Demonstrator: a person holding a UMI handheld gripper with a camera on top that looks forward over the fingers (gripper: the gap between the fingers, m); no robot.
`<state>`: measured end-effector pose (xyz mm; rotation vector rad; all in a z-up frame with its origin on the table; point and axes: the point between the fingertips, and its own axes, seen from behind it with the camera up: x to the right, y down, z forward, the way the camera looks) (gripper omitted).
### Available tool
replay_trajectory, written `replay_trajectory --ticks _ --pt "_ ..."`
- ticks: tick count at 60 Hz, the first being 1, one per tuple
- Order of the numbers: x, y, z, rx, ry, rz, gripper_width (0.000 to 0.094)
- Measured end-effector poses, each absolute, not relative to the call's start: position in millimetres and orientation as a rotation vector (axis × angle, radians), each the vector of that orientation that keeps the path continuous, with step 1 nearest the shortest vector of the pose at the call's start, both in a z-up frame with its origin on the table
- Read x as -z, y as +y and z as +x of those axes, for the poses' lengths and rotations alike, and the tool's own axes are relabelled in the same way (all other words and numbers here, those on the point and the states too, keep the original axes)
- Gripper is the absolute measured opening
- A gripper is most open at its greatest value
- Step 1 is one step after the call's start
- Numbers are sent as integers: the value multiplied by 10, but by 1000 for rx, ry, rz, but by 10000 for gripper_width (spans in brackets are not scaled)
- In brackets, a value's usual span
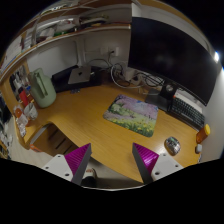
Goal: Arrange mouse
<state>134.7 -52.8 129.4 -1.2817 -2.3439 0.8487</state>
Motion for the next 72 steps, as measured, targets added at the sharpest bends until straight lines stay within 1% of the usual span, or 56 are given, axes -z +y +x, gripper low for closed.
replay_trajectory --ticks 23,49,64,72 --pt "-1109 3 1269 -785 -2277 -1397 854" --pt "-899 1169 1121 -676 -2033 -1678 853" --pt "-663 1769 974 -632 -1878 -1748 856" --pt "-536 1989 867 -641 -1796 -1756 853"
